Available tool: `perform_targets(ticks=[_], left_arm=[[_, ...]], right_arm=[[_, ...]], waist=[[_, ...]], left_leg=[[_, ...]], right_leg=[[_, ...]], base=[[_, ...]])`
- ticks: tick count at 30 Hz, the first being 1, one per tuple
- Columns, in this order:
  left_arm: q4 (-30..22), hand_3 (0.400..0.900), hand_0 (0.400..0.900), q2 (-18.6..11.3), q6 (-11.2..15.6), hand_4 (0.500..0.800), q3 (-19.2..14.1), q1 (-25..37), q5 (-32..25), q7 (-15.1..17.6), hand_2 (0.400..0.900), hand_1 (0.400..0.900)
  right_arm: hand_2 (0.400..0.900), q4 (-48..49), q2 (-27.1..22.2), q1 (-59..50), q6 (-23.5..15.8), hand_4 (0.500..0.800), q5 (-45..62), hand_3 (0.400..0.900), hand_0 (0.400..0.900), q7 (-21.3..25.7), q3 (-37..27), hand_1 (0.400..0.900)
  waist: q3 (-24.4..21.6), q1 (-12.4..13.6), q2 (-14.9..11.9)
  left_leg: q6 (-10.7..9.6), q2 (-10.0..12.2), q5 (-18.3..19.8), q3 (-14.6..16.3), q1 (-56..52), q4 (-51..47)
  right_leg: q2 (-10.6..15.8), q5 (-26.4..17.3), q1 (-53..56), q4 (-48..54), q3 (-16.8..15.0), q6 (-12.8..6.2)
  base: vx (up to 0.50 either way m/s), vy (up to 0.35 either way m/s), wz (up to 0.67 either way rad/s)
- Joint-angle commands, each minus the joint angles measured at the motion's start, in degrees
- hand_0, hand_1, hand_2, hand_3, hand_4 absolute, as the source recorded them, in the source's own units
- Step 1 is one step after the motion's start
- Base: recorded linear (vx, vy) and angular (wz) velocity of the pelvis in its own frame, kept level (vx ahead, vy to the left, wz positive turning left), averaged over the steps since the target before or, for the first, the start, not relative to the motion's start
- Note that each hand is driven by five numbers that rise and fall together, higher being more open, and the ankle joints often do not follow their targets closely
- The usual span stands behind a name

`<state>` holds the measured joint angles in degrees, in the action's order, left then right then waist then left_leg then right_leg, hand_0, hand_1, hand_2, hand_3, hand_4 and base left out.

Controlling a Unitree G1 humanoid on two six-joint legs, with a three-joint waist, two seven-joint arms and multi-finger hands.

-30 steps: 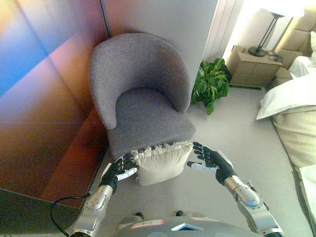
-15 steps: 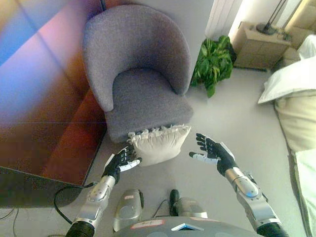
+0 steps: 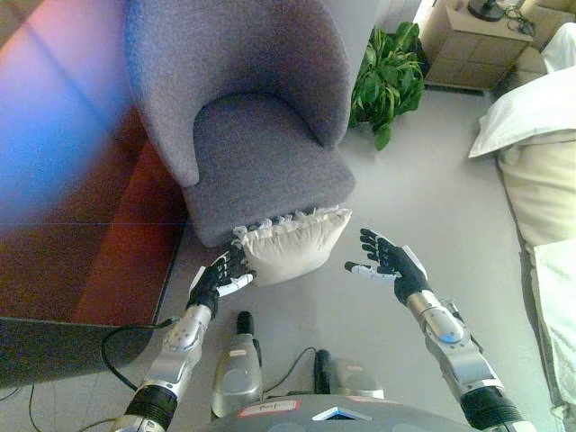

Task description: Pick up the pillow and put it on the sofa.

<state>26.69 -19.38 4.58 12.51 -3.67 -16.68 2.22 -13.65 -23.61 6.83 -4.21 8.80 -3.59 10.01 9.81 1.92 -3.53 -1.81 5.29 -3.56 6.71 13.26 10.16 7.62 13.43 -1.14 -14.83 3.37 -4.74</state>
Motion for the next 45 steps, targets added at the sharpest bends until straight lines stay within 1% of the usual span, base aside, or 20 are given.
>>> perform_targets(ticks=[1,2,4,7,10,12,13,15,16,18,20,22,24,25,26,27,28,31,37,45], left_arm=[[-5.61,0.900,0.900,-3.41,5.08,0.800,-0.84,3.89,-0.93,2.05,0.900,0.900],[-5.90,0.900,0.900,-3.64,5.21,0.800,-0.90,4.14,-0.94,2.25,0.900,0.900],[-6.76,0.900,0.900,-4.10,5.31,0.800,-1.03,4.47,-1.11,2.36,0.900,0.900],[-6.83,0.900,0.900,-4.37,5.67,0.800,-0.63,5.57,-1.23,3.06,0.900,0.900],[-6.80,0.900,0.900,-4.18,6.39,0.800,0.17,7.00,-2.33,3.36,0.900,0.900],[-6.18,0.900,0.900,-3.85,6.88,0.800,0.89,8.10,-2.58,3.59,0.900,0.900],[-5.85,0.900,0.900,-3.83,7.02,0.800,0.98,8.50,-2.63,3.66,0.900,0.900],[-5.72,0.900,0.900,-4.48,7.58,0.800,0.82,9.76,-2.62,4.08,0.900,0.900],[-6.12,0.900,0.900,-5.03,7.73,0.800,0.74,9.77,-2.84,4.31,0.900,0.900],[-6.04,0.900,0.900,-5.30,7.86,0.800,0.79,10.32,-3.05,4.44,0.900,0.900],[-5.15,0.900,0.900,-4.69,8.22,0.800,1.35,10.79,-3.26,4.42,0.900,0.900],[-5.64,0.900,0.900,-4.41,8.34,0.800,2.35,11.69,-5.14,4.68,0.900,0.900],[-6.26,0.900,0.900,-4.12,8.31,0.800,2.63,12.25,-6.07,4.73,0.900,0.900],[-6.26,0.900,0.900,-3.72,8.22,0.800,4.19,14.08,-6.97,4.70,0.900,0.900],[-6.20,0.900,0.900,-3.68,8.23,0.800,4.16,14.21,-6.97,4.71,0.900,0.900],[-6.80,0.900,0.900,-3.49,8.07,0.800,5.51,16.38,-7.08,5.22,0.900,0.900],[-7.16,0.900,0.900,-3.46,8.06,0.800,5.57,17.21,-7.20,5.57,0.900,0.900],[-7.69,0.900,0.900,-3.36,8.65,0.800,6.10,19.43,-7.63,6.50,0.900,0.900],[-8.86,0.900,0.900,-3.28,9.62,0.800,6.32,23.25,-8.12,8.73,0.900,0.900],[-14.71,0.900,0.900,-4.07,10.88,0.800,6.17,27.76,-9.57,10.94,0.900,0.900]], right_arm=[[0.900,2.78,0.40,-6.12,-5.16,0.800,0.81,0.900,0.900,1.78,0.27,0.900],[0.900,2.65,0.36,-6.86,-5.13,0.800,0.31,0.900,0.900,1.96,0.59,0.900],[0.900,2.61,-0.11,-8.19,-5.18,0.800,-2.03,0.900,0.900,2.75,0.72,0.900],[0.900,1.84,-0.74,-11.19,-5.64,0.800,-5.34,0.900,0.900,5.20,0.74,0.900],[0.900,1.01,-2.31,-14.77,-5.30,0.800,-9.64,0.900,0.900,7.36,1.45,0.900],[0.900,0.15,-3.87,-16.29,-5.22,0.800,-13.34,0.900,0.900,9.13,1.75,0.900],[0.900,0.12,-4.54,-16.61,-4.91,0.800,-15.00,0.900,0.900,9.67,1.73,0.900],[0.900,0.25,-7.12,-17.36,-4.52,0.800,-21.63,0.900,0.900,11.84,1.90,0.900],[0.900,0.34,-8.55,-17.52,-3.90,0.800,-24.92,0.900,0.900,12.54,1.77,0.900],[0.900,-0.94,-10.09,-17.83,-3.20,0.800,-30.09,0.900,0.900,13.54,2.40,0.900],[0.900,-3.09,-12.27,-20.29,-2.56,0.800,-35.70,0.900,0.900,14.91,4.41,0.900],[0.900,-4.17,-15.37,-22.62,-1.96,0.800,-39.09,0.900,0.900,15.46,6.43,0.900],[0.900,-4.36,-16.82,-23.64,-1.93,0.800,-40.48,0.900,0.900,16.27,6.93,0.900],[0.900,-5.25,-19.66,-25.18,-1.00,0.800,-42.46,0.900,0.900,17.04,8.02,0.900],[0.900,-5.35,-19.68,-25.35,-1.03,0.800,-42.45,0.900,0.900,17.08,8.06,0.900],[0.900,-4.62,-21.07,-26.44,-0.58,0.800,-42.86,0.900,0.900,18.14,8.12,0.900],[0.900,-4.27,-21.69,-27.49,-0.35,0.800,-43.11,0.900,0.900,18.64,8.42,0.900],[0.900,-4.18,-22.44,-32.11,-0.55,0.800,-42.78,0.900,0.900,19.41,10.60,0.900],[0.900,-5.51,-21.56,-37.66,-0.19,0.800,-41.72,0.900,0.900,22.19,11.82,0.900],[0.900,-4.14,-22.22,-40.84,0.66,0.800,-40.95,0.900,0.900,24.76,9.31,0.900]], waist=[[-2.86,0.20,-1.76],[-1.97,-0.19,-1.49],[-0.50,-0.63,0.09],[1.83,-1.37,1.10],[3.81,-1.61,1.53],[4.76,-1.73,1.48],[4.67,-1.84,1.17],[5.29,-2.69,0.25],[5.39,-3.20,-0.21],[5.13,-3.24,-1.02],[4.95,-2.58,-1.67],[6.09,-2.60,-0.79],[6.81,-3.05,-0.45],[8.87,-3.26,0.20],[8.66,-3.63,0.15],[10.79,-4.52,0.35],[11.55,-4.98,0.51],[13.09,-4.69,1.19],[15.49,-5.02,1.52],[17.42,-6.21,2.15]], left_leg=[[3.12,-3.33,-1.84,0.36,3.19,-1.58],[4.06,-3.95,-1.20,0.67,2.10,-1.84],[5.46,-4.12,-0.13,0.69,-0.29,-2.96],[6.22,-4.40,1.13,0.62,-4.30,-5.17],[4.76,-3.75,1.82,-0.58,-6.22,-6.41],[2.49,-2.95,3.15,-1.81,-6.77,-6.56],[1.66,-2.77,3.43,-2.44,-6.73,-6.63],[-0.85,-1.23,5.11,-4.38,-7.23,-6.70],[-1.73,-0.33,5.61,-5.19,-8.03,-6.87],[-2.92,0.43,6.25,-6.25,-8.83,-7.35],[-4.17,1.53,6.64,-6.99,-8.74,-7.59],[-5.44,4.60,6.27,-9.01,-7.74,-6.92],[-5.72,5.25,5.88,-10.19,-6.05,-5.99],[-6.09,6.82,5.59,-10.15,-3.40,-4.19],[-6.03,6.55,5.29,-10.50,-2.77,-4.11],[-5.97,7.64,4.12,-6.87,1.12,-1.68],[-5.76,8.09,3.39,-5.15,3.13,-0.43],[-5.45,7.97,4.15,-4.59,6.89,2.03],[-5.82,7.38,6.67,-5.34,16.31,8.20],[-5.34,5.39,10.49,-7.91,37.28,23.94]], right_leg=[[0.15,-13.83,5.79,-9.00,1.93,-4.39],[0.59,-17.31,3.80,-13.81,2.34,-4.91],[0.60,-19.83,-0.08,-22.04,4.25,-5.19],[1.47,-17.69,-6.36,-24.88,7.56,-4.69],[5.24,-14.06,-9.25,-16.31,10.04,-3.86],[9.88,-14.63,-10.59,-3.86,9.40,-4.17],[11.57,-17.08,-10.52,1.05,9.15,-4.76],[15.25,-26.11,-12.35,14.00,7.39,-7.83],[15.92,-28.40,-13.12,15.36,6.34,-8.89],[15.32,-28.91,-12.17,15.66,6.45,-9.69],[15.19,-29.21,-11.84,15.23,9.92,-10.26],[13.13,-26.10,-13.14,10.68,10.43,-9.69],[13.07,-24.18,-14.43,8.49,11.68,-9.00],[12.48,-20.75,-15.49,4.05,13.03,-7.78],[12.76,-20.93,-15.81,4.07,13.28,-7.74],[12.67,-19.54,-17.50,2.10,14.50,-7.07],[12.38,-19.00,-18.97,1.04,14.93,-6.64],[11.04,-18.00,-24.74,-2.47,13.36,-6.10],[11.37,-17.10,-33.74,-7.60,10.95,-6.78],[13.26,-14.45,-50.87,-19.38,7.34,-5.78]], base=[[0.18,0.218,0.11],[0.13,0.226,-0.02],[0.16,0.223,-0.02],[0.21,0.112,0.04],[0.17,-0.085,0.12],[0.19,-0.260,0.25],[0.21,-0.361,0.39],[0.26,-0.396,0.59],[0.27,-0.360,0.67],[0.25,-0.292,0.64],[0.21,-0.354,0.69],[0.13,-0.384,0.99],[0.02,-0.272,0.88],[0.00,-0.224,0.78],[-0.09,-0.364,1.22],[-0.14,-0.179,0.62],[-0.13,-0.184,0.55],[-0.11,-0.062,-0.21],[-0.11,-0.021,-0.07],[-0.11,0.021,0.07]])
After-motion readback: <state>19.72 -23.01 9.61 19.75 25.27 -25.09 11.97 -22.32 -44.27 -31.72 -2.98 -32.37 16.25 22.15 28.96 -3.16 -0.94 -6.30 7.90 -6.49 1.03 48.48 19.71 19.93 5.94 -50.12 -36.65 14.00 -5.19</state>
